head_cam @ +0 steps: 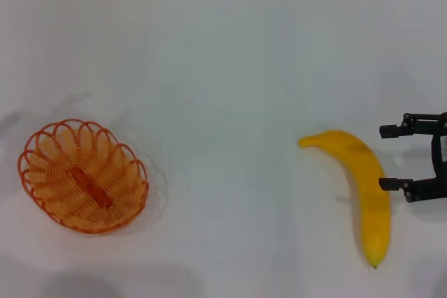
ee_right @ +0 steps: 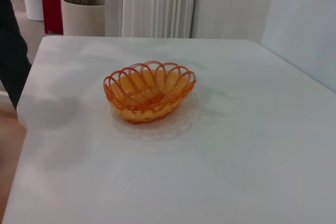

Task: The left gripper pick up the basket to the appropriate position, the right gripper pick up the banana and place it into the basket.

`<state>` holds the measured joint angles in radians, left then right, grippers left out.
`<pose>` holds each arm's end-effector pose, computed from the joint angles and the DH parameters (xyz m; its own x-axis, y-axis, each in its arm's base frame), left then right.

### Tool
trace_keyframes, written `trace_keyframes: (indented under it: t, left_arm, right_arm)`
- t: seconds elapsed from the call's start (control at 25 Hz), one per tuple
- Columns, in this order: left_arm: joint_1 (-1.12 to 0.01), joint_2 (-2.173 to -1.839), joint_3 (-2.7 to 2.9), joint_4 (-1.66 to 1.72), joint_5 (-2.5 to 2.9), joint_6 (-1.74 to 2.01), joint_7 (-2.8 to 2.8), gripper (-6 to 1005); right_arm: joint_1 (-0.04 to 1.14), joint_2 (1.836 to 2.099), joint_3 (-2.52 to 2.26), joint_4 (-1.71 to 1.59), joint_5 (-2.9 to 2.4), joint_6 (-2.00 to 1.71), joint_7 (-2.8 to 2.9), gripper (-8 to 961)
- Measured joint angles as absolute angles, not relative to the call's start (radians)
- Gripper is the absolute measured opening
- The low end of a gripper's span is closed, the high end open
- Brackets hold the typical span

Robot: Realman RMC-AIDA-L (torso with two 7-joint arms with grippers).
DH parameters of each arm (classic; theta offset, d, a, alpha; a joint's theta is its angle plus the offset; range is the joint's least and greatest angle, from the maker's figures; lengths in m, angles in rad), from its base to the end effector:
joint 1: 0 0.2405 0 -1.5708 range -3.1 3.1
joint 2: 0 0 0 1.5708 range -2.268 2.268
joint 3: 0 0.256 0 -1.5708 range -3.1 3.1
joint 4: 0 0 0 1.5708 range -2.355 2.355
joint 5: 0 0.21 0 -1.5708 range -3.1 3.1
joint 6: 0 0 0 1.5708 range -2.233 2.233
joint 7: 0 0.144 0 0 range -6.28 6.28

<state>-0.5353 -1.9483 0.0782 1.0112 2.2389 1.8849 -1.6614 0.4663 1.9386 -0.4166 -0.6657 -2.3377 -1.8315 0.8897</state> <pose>-0.3014 0.3120 0.1677 0.6900 0.3748 0.6192 0.6637 -0.6689 -0.3346 0.3256 0.2804 0.0666 0.9561 -0.0202 -0.2922 -0.0952 -0.9649 -0.2447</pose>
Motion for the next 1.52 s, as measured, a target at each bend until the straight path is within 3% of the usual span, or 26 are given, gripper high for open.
trace_keyframes:
  t: [0.2, 0.4, 0.56, 0.84, 1.12, 1.4, 1.52]
  left_arm:
    - [-0.658, -1.866, 0.191, 1.027, 2.431, 1.877, -1.816, 875]
    - [-0.723, -1.861, 0.341, 1.032, 2.587, 1.842, -1.794, 875]
    - [-0.735, -1.879, 0.419, 1.026, 2.678, 1.804, -1.747, 874]
    - [-0.746, -1.964, 0.511, 1.003, 2.801, 1.667, -1.706, 875]
    - [-0.778, -2.024, 0.556, 0.979, 2.871, 1.575, -1.727, 875]
    - [-0.778, -2.03, 0.615, 0.945, 2.872, 1.561, -1.769, 876]
    - [-0.774, -2.03, 0.628, 0.934, 2.872, 1.56, -1.787, 758]
  right_arm:
    - [0.47, 1.938, -0.417, -0.666, -2.338, -1.832, 0.89, 803]
    - [0.488, 1.937, -0.419, -0.666, -2.339, -1.832, 0.897, 801]
    - [0.502, 1.939, -0.42, -0.666, -2.339, -1.832, 0.899, 800]
    - [0.508, 1.94, -0.422, -0.666, -2.338, -1.826, 0.899, 798]
    - [0.513, 1.942, -0.42, -0.665, -2.338, -1.823, 0.9, 796]
    - [0.514, 1.942, -0.422, -0.664, -2.338, -1.821, 0.9, 794]
    - [0.514, 1.942, -0.422, -0.664, -2.338, -1.821, 0.9, 793]
